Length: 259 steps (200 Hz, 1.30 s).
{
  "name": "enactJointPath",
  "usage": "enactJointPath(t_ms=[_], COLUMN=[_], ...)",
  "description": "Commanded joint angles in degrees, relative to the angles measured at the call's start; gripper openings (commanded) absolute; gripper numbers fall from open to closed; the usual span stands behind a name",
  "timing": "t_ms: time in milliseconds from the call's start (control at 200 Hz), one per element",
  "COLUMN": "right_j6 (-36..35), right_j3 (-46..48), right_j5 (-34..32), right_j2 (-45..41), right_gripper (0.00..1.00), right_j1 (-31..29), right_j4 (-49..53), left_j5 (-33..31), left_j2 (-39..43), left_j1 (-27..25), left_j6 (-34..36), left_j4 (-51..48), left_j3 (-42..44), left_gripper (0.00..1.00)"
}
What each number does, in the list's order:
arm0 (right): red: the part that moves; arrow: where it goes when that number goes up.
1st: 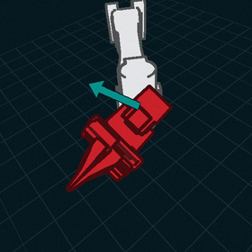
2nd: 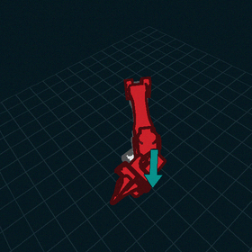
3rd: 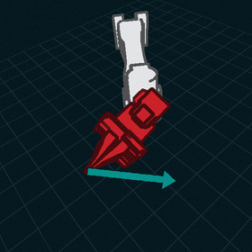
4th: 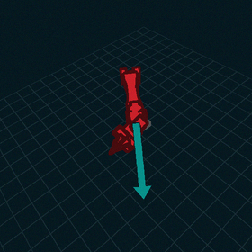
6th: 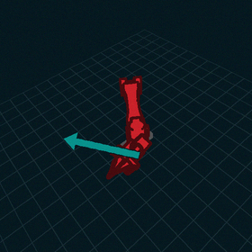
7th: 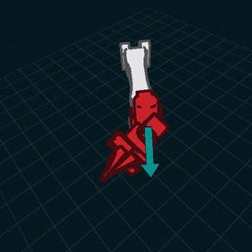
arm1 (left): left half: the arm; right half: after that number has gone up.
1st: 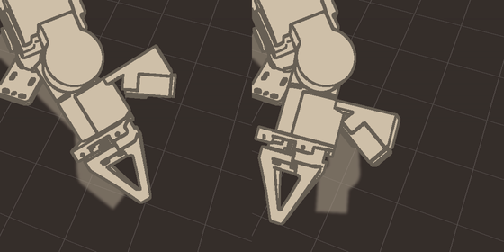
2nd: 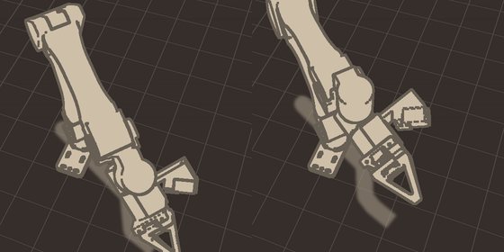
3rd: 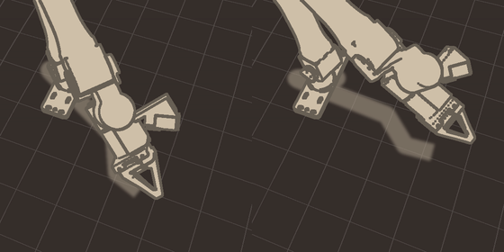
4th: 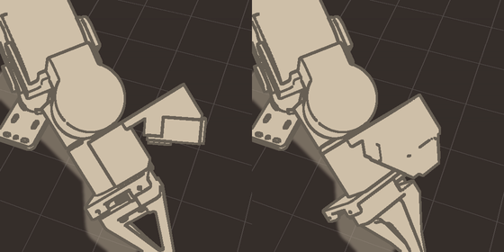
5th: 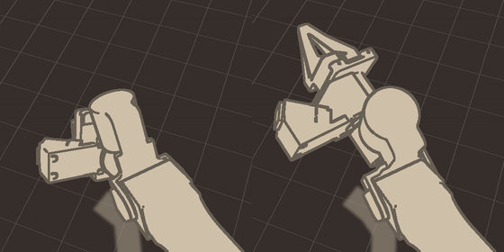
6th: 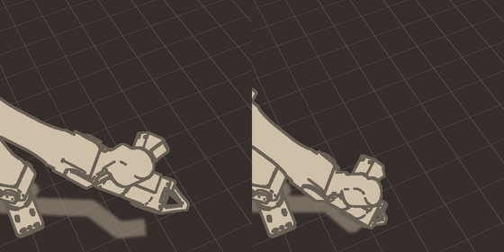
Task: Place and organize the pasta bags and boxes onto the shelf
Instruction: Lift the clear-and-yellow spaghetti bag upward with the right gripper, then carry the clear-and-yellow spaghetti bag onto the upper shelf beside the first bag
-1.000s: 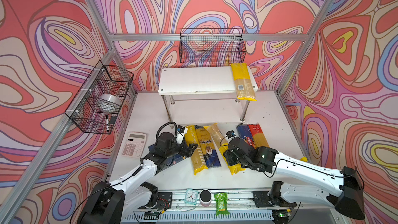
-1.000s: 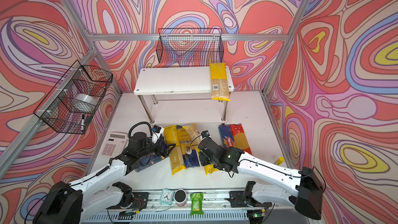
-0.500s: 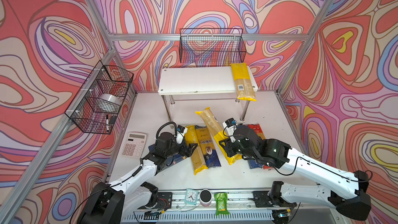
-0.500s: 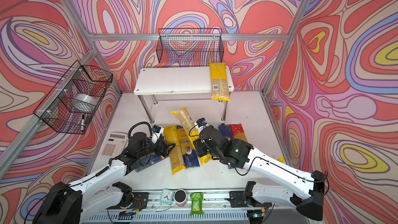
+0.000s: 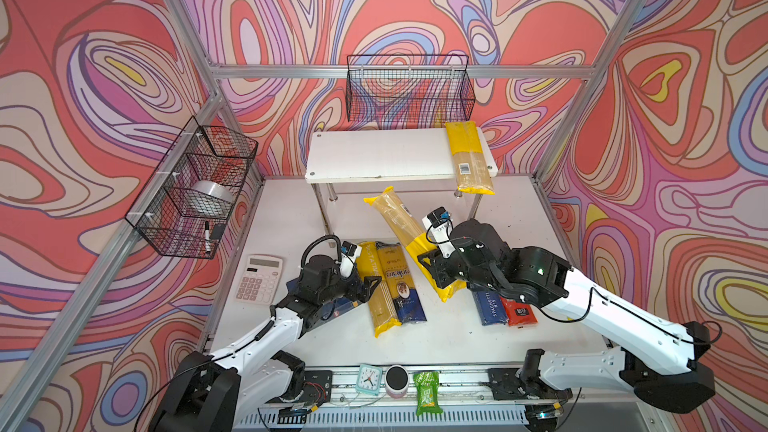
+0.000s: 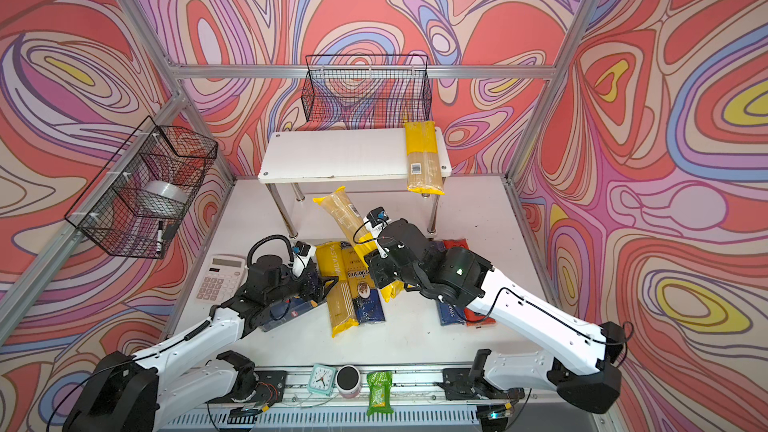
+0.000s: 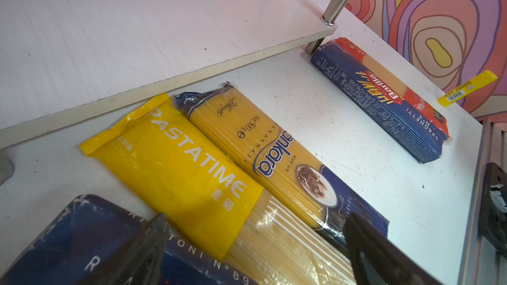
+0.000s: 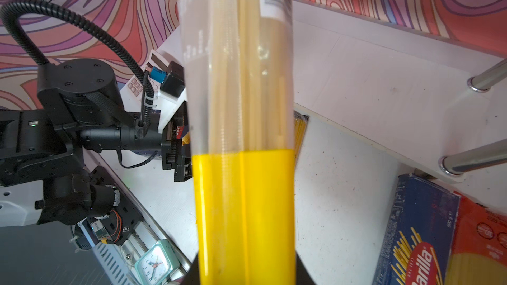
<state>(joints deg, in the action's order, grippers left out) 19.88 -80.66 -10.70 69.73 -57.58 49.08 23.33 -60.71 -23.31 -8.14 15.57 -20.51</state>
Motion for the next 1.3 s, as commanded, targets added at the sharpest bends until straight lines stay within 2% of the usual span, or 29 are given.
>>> enactJointPath(t_ms=[0,80,481,596,831,956,1292], right_j6=[-1.3,-0.5,-2.3,-3.8,-6.1,-8.1,-9.7], right_j3=[-8.1,-13.9,-29.3,-31.4,-41.0,-44.5,-45.7], right_j5=[-6.0,-10.1,-13.8,-12.8,-5.3,-5.5,-6.3], right_j2=[1.6,4.6,13.1,14.1,19.7,22.1,24.8], right_gripper=[0.00,0.00,0.00,0.00,0.00,0.00,0.00], right_j1=[-0.3,-0.3,0.3,1.9,9.5,11.2,15.2], right_j4=[-1.4,3.1,8.9,8.5,12.2,11.8,6.4], left_j5=[0.0,-0.1,0.0,-0.3,-0.4,-0.6,-0.3], left_j2=[0.8,0.6,0.7,1.0,1.4,1.4,1.9], left_j1=[-0.3,-0.3,-0.3,-0.3,-0.2,-0.2,-0.2], left_j6=[0.5,0.5,0.2,0.2,0.2,0.2,0.2], left_j4=[-0.5,-0.5,-0.8,-0.9,-0.9,-0.9,-0.6], left_j3=[-0.5,-0.6,-0.8,-0.7,-0.5,-0.6,-0.3], left_gripper=[1.00,1.00,1.00,1.00,1.00,1.00,1.00])
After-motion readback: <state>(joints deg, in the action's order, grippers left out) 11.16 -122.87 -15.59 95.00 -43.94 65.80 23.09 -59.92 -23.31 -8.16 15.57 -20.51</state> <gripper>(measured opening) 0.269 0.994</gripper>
